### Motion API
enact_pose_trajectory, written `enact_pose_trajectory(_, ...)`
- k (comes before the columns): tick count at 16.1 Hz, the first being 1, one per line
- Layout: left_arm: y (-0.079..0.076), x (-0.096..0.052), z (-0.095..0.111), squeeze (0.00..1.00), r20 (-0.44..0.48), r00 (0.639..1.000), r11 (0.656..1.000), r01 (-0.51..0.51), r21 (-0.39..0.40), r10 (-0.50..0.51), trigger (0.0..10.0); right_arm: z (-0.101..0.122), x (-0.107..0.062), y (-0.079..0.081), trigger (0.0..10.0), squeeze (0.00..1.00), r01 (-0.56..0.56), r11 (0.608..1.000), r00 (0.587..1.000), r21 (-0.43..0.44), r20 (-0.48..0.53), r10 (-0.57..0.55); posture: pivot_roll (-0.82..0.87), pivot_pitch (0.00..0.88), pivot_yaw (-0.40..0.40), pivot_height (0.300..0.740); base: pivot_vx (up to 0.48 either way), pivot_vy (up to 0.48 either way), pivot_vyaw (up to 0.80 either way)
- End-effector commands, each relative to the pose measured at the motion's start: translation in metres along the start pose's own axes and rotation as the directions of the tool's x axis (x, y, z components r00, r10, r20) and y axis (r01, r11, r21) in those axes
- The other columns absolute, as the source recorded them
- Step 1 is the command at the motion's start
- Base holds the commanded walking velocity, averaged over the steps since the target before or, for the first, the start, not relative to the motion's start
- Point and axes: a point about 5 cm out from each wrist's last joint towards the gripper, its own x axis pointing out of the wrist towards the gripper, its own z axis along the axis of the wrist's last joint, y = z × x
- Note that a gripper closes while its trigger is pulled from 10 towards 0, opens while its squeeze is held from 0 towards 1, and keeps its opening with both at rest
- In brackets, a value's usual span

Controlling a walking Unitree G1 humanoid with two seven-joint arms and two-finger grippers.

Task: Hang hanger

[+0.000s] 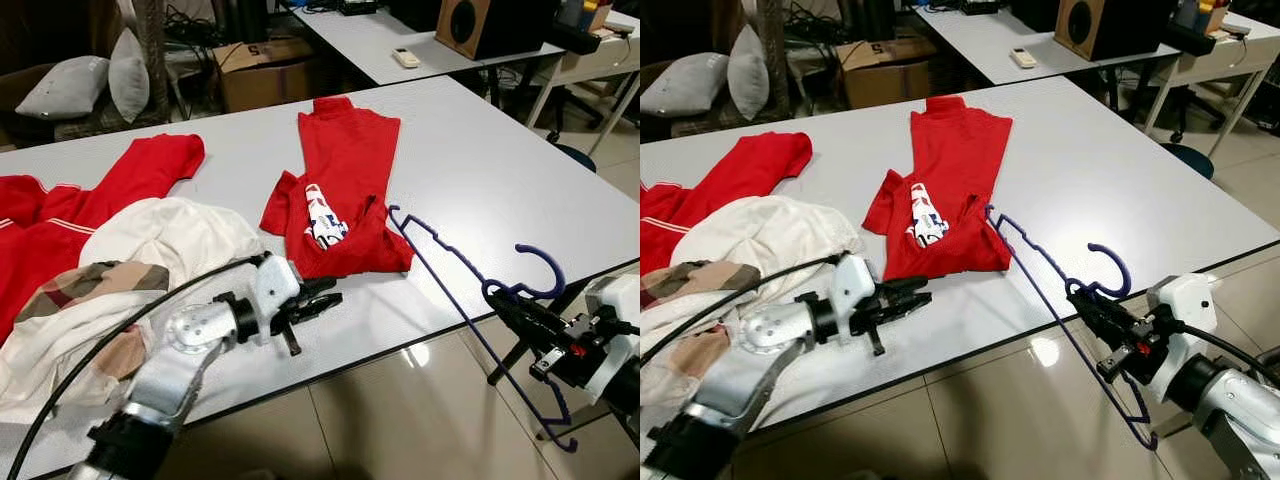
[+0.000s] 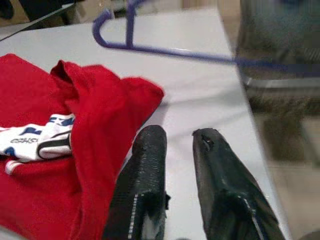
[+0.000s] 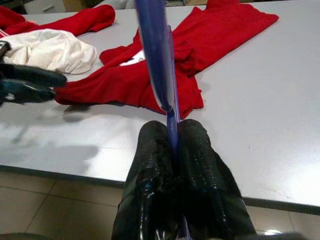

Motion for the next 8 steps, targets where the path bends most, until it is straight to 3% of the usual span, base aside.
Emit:
enact_pose_trajectory(1, 0.011, -0.005, 0.010, 1.00, 0.050, 0.997, 0.998, -0.049, -0.051, 0.051, 10.0, 0.001, 0.000, -0.002, 10.0, 0.00, 0.003, 1.000, 1.000, -0.012, -0.004, -0.003, -0.11, 0.000, 0.040, 0.740, 0.000, 0.000, 0.00)
enact_pose_trajectory(2, 0.022, -0.006, 0.012, 1.00, 0.043, 0.991, 0.990, -0.122, -0.067, 0.125, 10.0, 0.001, 0.001, -0.003, 10.0, 0.00, 0.009, 1.000, 1.000, -0.014, -0.005, -0.009, -0.11, 0.000, 0.040, 0.740, 0.000, 0.000, 0.00)
enact_pose_trajectory(3, 0.036, -0.005, 0.006, 1.00, -0.032, 0.973, 0.970, -0.232, -0.067, 0.230, 10.0, 0.001, 0.001, -0.003, 10.0, 0.00, 0.012, 1.000, 1.000, -0.015, -0.004, -0.012, -0.11, 0.000, 0.038, 0.740, 0.000, 0.000, 0.00)
enact_pose_trajectory(4, 0.051, -0.006, -0.005, 1.00, -0.135, 0.931, 0.935, -0.349, -0.055, 0.339, 10.0, 0.002, 0.001, -0.004, 10.0, 0.00, 0.012, 1.000, 1.000, -0.014, -0.002, -0.012, -0.11, 0.000, 0.038, 0.740, 0.000, 0.000, 0.00)
enact_pose_trajectory(5, 0.056, -0.006, -0.010, 1.00, -0.173, 0.911, 0.921, -0.387, -0.049, 0.374, 10.0, 0.002, 0.002, -0.004, 10.0, 0.00, 0.011, 1.000, 1.000, -0.014, -0.002, -0.011, -0.11, 0.000, 0.038, 0.740, 0.000, 0.000, 0.00)
enact_pose_trajectory(6, 0.062, -0.004, -0.017, 1.00, -0.207, 0.890, 0.897, -0.432, -0.095, 0.406, 10.0, 0.002, 0.003, -0.002, 10.0, 0.00, 0.004, 1.000, 1.000, -0.011, 0.003, -0.004, -0.11, 0.000, 0.038, 0.740, 0.000, 0.000, 0.00)
enact_pose_trajectory(7, 0.062, 0.001, -0.021, 0.67, -0.211, 0.894, 0.886, -0.432, -0.165, 0.396, 10.0, 0.003, 0.005, 0.000, 10.0, 0.00, -0.003, 1.000, 1.000, -0.009, 0.006, 0.003, -0.11, 0.000, 0.039, 0.740, 0.000, 0.000, 0.00)
enact_pose_trajectory(8, 0.058, 0.007, -0.025, 0.00, -0.221, 0.905, 0.884, -0.410, -0.223, 0.364, 10.0, 0.003, 0.005, 0.000, 10.0, 0.00, -0.007, 1.000, 1.000, -0.007, 0.008, 0.007, -0.12, 0.000, 0.044, 0.740, 0.000, 0.000, 0.00)
